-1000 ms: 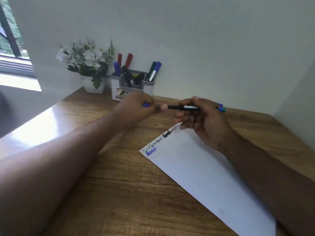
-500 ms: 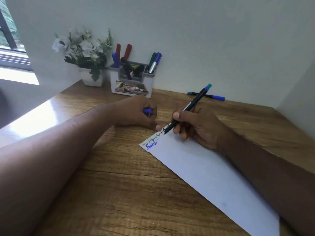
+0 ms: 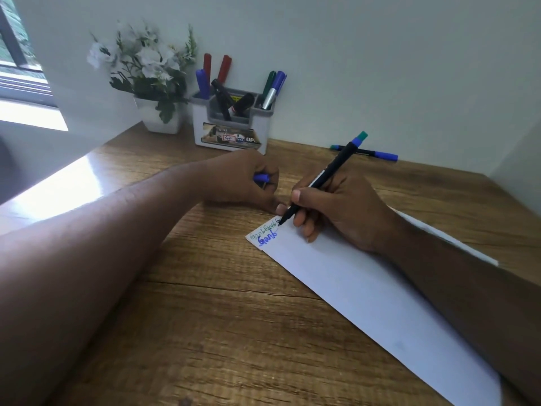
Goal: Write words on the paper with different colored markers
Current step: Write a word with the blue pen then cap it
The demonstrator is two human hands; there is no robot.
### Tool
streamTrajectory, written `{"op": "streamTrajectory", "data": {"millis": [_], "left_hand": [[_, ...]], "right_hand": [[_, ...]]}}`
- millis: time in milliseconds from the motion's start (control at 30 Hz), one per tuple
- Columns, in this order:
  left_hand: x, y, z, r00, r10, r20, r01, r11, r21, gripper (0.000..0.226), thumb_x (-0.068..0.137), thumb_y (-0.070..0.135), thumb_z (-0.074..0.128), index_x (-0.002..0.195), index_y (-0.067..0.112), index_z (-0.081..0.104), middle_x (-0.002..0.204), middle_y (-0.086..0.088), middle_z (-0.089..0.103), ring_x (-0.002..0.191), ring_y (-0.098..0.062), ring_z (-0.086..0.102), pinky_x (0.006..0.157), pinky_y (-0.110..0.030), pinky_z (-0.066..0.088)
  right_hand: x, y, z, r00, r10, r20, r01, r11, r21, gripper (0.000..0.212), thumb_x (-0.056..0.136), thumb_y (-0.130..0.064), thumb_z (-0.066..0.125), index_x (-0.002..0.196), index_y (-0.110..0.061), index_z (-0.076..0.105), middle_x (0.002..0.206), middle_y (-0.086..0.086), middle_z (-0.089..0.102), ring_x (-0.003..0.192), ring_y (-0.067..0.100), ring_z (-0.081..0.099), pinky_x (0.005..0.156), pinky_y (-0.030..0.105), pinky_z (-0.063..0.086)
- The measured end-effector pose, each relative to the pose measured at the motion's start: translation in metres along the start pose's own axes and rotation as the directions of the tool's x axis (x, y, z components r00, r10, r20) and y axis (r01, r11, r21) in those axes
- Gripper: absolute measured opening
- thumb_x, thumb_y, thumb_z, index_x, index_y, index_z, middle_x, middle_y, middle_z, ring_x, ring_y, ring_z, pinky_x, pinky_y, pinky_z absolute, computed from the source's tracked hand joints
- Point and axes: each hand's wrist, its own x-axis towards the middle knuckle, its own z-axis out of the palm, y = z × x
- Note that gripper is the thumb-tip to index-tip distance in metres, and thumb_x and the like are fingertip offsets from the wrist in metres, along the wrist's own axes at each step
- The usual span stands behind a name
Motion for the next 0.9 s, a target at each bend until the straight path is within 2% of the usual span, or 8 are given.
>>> {"op": "streamTrajectory", "data": {"millis": [200, 333, 467, 567, 633, 700, 800, 900], "left_hand": [[0.0, -0.0008, 0.0002, 1.0, -0.003, -0.001, 0.003, 1.0, 0.005, 0.028, 0.073, 0.041, 0.076, 0.076, 0.019, 0.059, 0.071, 0.005, 0.057, 0.066, -0.01, 0.05, 0.062, -0.027, 0.04], [0.0009, -0.0018, 0.0006, 1.0, -0.001, 0.001, 0.001, 1.0, 0.015, 0.026, 0.073, 0.041, 0.075, 0.074, 0.022, 0.057, 0.071, 0.005, 0.057, 0.065, -0.01, 0.05, 0.062, -0.027, 0.038], [0.0013, -0.0016, 0.0011, 1.0, 0.006, 0.004, -0.006, 1.0, 0.009, 0.026, 0.074, 0.038, 0.076, 0.075, 0.021, 0.057, 0.071, 0.006, 0.057, 0.066, -0.009, 0.05, 0.061, -0.024, 0.037], [0.0018, -0.0026, 0.0017, 1.0, 0.013, 0.004, -0.013, 1.0, 0.008, 0.027, 0.074, 0.038, 0.076, 0.077, 0.018, 0.058, 0.072, 0.005, 0.058, 0.066, -0.009, 0.051, 0.061, -0.024, 0.038], [0.0019, -0.0031, 0.0016, 1.0, 0.015, 0.005, -0.015, 1.0, 0.008, 0.027, 0.074, 0.038, 0.075, 0.078, 0.016, 0.059, 0.073, 0.004, 0.058, 0.066, -0.009, 0.051, 0.062, -0.024, 0.038], [0.0018, -0.0036, 0.0013, 1.0, 0.014, 0.002, -0.014, 1.0, 0.001, 0.03, 0.074, 0.039, 0.076, 0.079, 0.014, 0.06, 0.072, 0.004, 0.058, 0.065, -0.009, 0.05, 0.06, -0.024, 0.039], [0.0022, -0.0039, 0.0012, 1.0, 0.021, -0.004, -0.021, 1.0, -0.007, 0.033, 0.073, 0.04, 0.076, 0.079, 0.013, 0.06, 0.071, 0.003, 0.058, 0.064, -0.009, 0.05, 0.061, -0.025, 0.041], [0.0021, -0.0044, 0.0008, 1.0, 0.022, 0.001, -0.022, 1.0, -0.014, 0.03, 0.071, 0.043, 0.077, 0.074, 0.019, 0.059, 0.069, 0.005, 0.057, 0.063, -0.008, 0.05, 0.061, -0.025, 0.041]], "right_hand": [[-0.0004, -0.0013, 0.0013, 1.0, 0.006, -0.004, -0.006, 1.0, -0.026, 0.02, 0.091, -0.006, 0.059, 0.077, -0.002, 0.073, 0.066, 0.021, 0.067, 0.046, 0.019, 0.06, 0.045, 0.028, 0.053], [-0.0008, -0.0024, 0.0017, 1.0, 0.002, 0.016, -0.001, 0.999, -0.039, 0.02, 0.091, -0.005, 0.059, 0.076, -0.003, 0.073, 0.071, 0.029, 0.066, 0.044, 0.017, 0.059, 0.044, 0.026, 0.052], [-0.0006, -0.0023, 0.0006, 1.0, 0.009, 0.01, -0.008, 0.999, -0.04, 0.03, 0.09, -0.006, 0.059, 0.065, -0.014, 0.074, 0.059, 0.015, 0.066, 0.043, 0.018, 0.059, 0.044, 0.027, 0.052], [-0.0011, -0.003, 0.0013, 1.0, 0.008, -0.001, -0.008, 0.999, -0.041, 0.03, 0.091, -0.007, 0.059, 0.065, -0.015, 0.074, 0.062, 0.018, 0.066, 0.044, 0.018, 0.059, 0.045, 0.027, 0.053], [-0.0021, -0.0041, 0.0025, 1.0, 0.006, 0.002, -0.005, 0.999, -0.043, 0.024, 0.091, -0.006, 0.059, 0.073, -0.007, 0.073, 0.066, 0.024, 0.066, 0.044, 0.018, 0.059, 0.044, 0.026, 0.052], [-0.0025, -0.0043, 0.0029, 1.0, 0.007, -0.004, -0.007, 0.999, -0.049, 0.02, 0.091, -0.006, 0.059, 0.076, -0.002, 0.073, 0.064, 0.021, 0.066, 0.044, 0.018, 0.059, 0.044, 0.026, 0.052], [-0.002, -0.0044, 0.0023, 1.0, 0.009, -0.019, -0.01, 0.999, -0.044, 0.023, 0.091, -0.006, 0.059, 0.072, -0.007, 0.072, 0.059, 0.014, 0.066, 0.043, 0.018, 0.059, 0.044, 0.027, 0.052], [-0.0018, -0.0046, 0.0029, 1.0, 0.009, -0.013, -0.01, 0.999, -0.046, 0.028, 0.09, -0.006, 0.059, 0.067, -0.014, 0.073, 0.057, 0.011, 0.065, 0.042, 0.017, 0.059, 0.044, 0.027, 0.052]]}}
